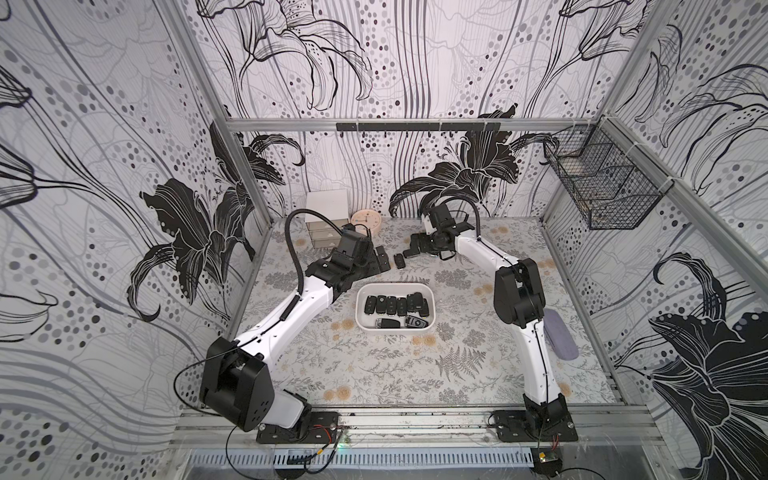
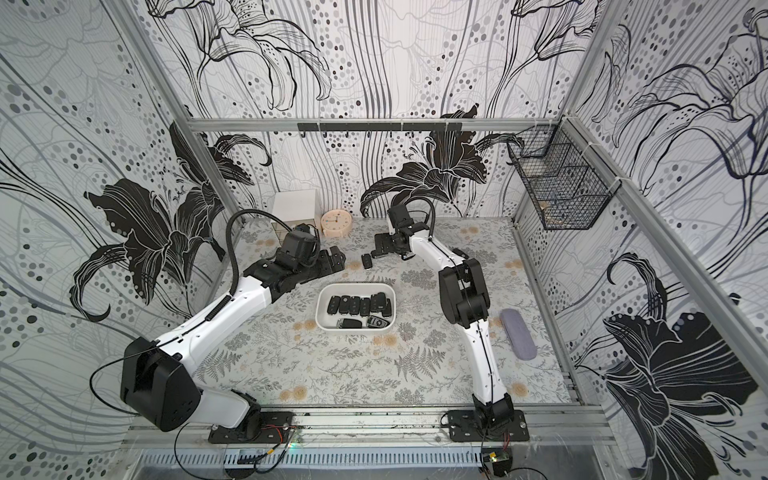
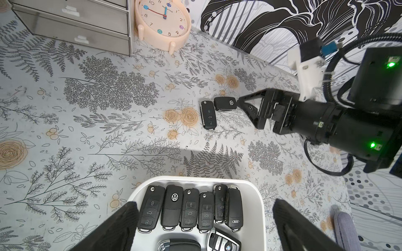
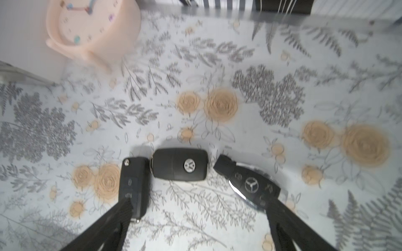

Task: Place the car key into the storage box
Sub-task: Pick up the car key from the center of the board.

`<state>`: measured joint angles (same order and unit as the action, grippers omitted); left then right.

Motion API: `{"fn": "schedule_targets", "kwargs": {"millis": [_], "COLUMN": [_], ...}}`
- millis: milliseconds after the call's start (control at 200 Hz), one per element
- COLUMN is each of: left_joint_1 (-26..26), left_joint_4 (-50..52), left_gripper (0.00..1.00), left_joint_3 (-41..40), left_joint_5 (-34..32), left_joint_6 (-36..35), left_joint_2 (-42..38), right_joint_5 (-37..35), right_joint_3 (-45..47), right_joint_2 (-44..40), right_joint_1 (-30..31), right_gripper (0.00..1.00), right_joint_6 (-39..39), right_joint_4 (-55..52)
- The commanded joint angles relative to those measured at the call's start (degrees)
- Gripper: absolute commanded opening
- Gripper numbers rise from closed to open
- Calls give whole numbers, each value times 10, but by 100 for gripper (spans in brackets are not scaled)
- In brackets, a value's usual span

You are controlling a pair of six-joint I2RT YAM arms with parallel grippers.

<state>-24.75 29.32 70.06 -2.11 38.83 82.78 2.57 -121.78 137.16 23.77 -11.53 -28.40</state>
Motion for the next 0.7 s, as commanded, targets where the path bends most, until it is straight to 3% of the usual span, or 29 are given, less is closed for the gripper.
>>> {"fn": "schedule_targets", "kwargs": {"millis": [0,175,456,476,696], "left_joint_1": [5,6,9,9,10], "left_joint_4": [-2,7,6,5,1], "left_gripper": [99,99,99,99,99], "left_joint_3": [-6,-8,-13,-12,-12], "left_joint_5": [-15,-24,-20,-19,-12], "left_joint_6": [-2,-2,-1,-2,-3], "left_joint_2": [-15,-22,-27,-27,-25], "right_joint_5": [3,26,34,32,8], "right_joint_3": [-54,-89,-50,-47,-21], "right_joint_2": [58,99,71,69,55], "right_joint_1": [-3,-19,-25,-25,-24], "right_gripper": [100,100,96,92,84], "right_joint_6": [18,21,41,40,48], "right_joint_4": [-34,-43,-49,-50,-65]}}
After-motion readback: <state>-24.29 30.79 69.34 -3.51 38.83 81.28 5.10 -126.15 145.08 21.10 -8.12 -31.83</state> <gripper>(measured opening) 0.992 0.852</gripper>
